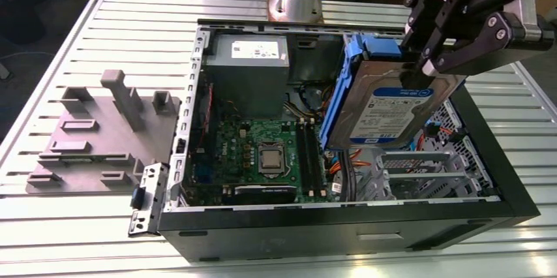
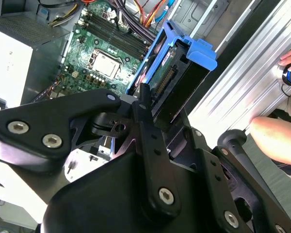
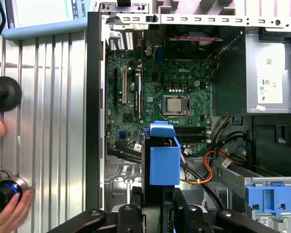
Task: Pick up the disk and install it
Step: 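Pick up the disk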
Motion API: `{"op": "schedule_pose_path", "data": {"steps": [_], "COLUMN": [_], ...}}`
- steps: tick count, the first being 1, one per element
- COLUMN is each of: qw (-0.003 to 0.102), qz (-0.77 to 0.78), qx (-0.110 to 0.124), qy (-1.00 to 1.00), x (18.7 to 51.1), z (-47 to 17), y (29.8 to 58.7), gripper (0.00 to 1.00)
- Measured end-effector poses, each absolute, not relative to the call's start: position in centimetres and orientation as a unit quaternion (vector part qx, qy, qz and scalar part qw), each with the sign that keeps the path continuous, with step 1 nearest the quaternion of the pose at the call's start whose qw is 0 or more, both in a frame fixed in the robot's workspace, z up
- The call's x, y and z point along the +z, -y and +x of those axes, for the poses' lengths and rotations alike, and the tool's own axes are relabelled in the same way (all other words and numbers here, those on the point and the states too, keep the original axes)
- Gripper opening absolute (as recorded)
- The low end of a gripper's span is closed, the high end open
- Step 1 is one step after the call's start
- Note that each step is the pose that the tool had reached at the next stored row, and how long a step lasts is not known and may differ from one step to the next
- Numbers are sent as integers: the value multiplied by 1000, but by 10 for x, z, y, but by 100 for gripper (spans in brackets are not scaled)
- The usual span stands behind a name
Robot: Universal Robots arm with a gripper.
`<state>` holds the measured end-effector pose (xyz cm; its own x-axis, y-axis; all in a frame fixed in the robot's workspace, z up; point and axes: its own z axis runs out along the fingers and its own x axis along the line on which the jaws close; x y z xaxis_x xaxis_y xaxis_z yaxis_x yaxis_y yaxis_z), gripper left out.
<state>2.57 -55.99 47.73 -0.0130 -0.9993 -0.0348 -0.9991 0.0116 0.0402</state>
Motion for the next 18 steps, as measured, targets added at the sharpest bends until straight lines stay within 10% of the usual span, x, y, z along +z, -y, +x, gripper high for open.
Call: {"op": "schedule_pose_path", "data": {"steps": [18], "qw": [2], "qz": [702], "qx": [-27], "qy": [711], "x": [477], "z": [39], "y": [560], "gripper": [35]}}
